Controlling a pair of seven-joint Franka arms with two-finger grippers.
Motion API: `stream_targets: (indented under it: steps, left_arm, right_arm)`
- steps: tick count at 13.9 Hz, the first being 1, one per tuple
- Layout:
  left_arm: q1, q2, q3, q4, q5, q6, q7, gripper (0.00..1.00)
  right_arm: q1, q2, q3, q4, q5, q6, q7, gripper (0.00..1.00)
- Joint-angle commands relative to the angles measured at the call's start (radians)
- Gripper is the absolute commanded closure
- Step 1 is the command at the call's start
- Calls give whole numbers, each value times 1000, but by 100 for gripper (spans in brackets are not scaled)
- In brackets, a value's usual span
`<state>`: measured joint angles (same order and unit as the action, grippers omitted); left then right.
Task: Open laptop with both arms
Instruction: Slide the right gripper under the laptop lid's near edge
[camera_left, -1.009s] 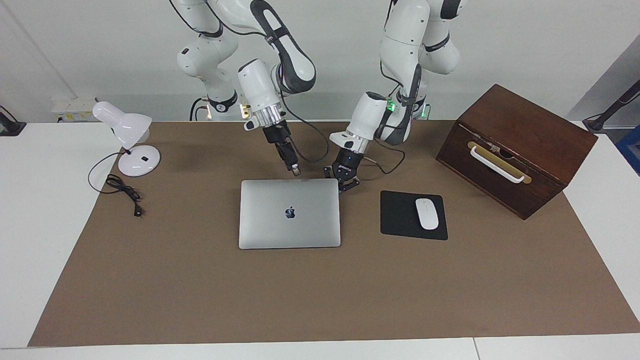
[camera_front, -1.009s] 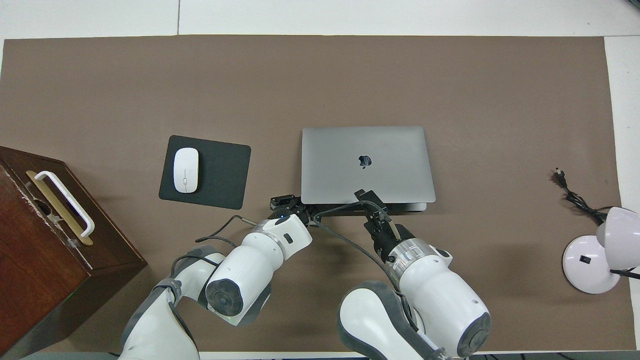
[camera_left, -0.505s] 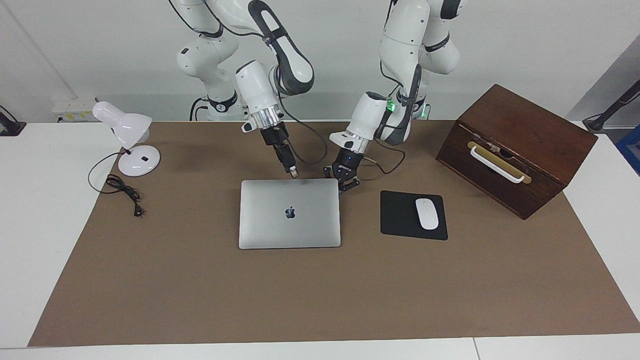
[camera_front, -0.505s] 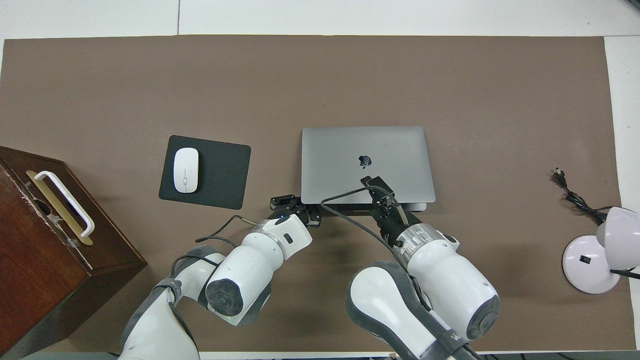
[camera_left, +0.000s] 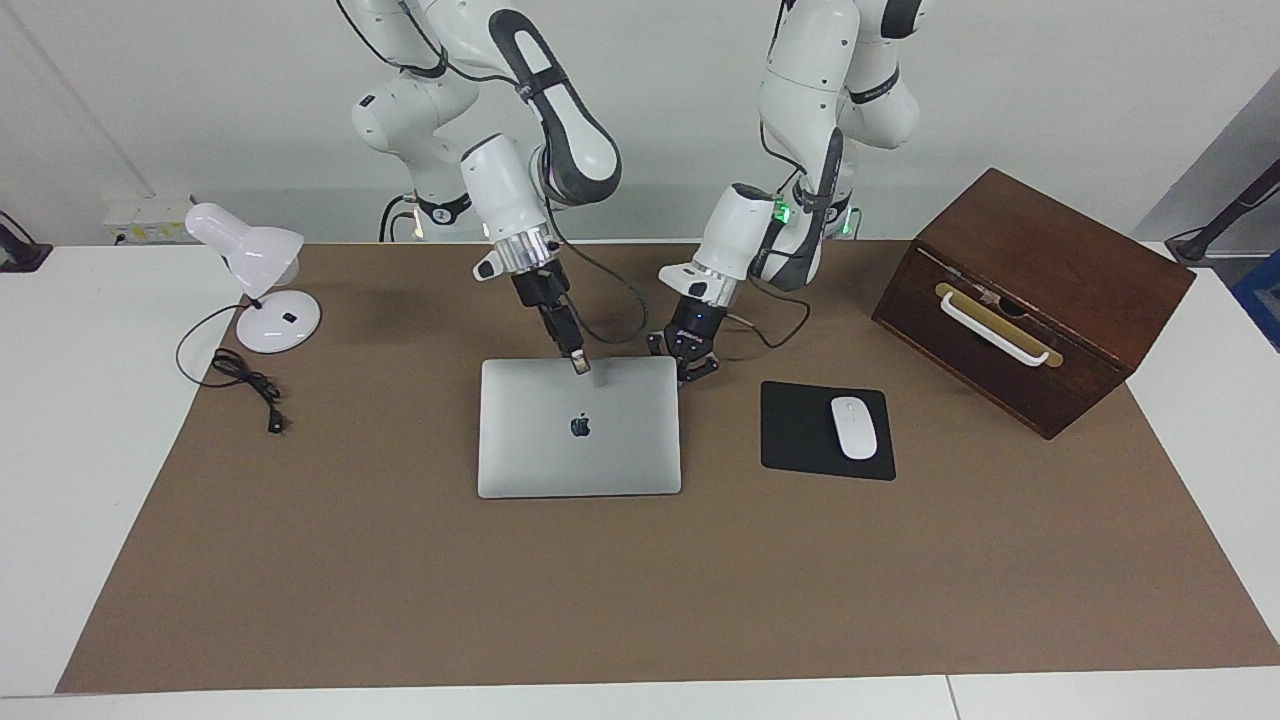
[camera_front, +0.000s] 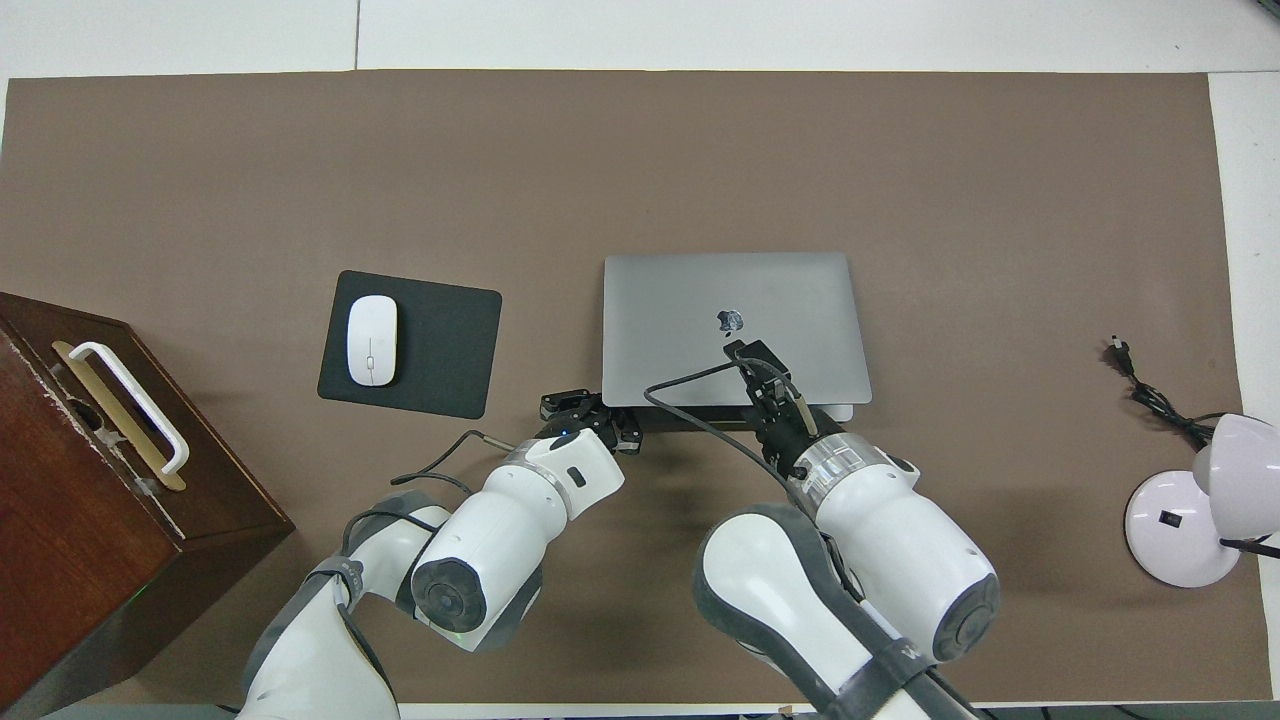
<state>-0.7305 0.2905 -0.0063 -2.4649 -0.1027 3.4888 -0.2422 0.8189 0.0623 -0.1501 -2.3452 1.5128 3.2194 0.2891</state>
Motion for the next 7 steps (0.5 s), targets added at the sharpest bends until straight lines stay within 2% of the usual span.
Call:
stream_targets:
  steps: [1, 4, 7]
  left_arm:
    - [-1, 42, 8, 8, 5, 15, 9, 100]
    - [-1, 44, 8, 8, 4, 15, 9, 100]
    - [-1, 42, 8, 8, 5, 15, 9, 100]
  right_arm:
    - [-23, 28, 1, 49, 37, -23, -59, 1]
    - [-24, 40, 1, 76, 37, -21, -61, 1]
    - [-32, 73, 0, 147, 37, -18, -59, 0]
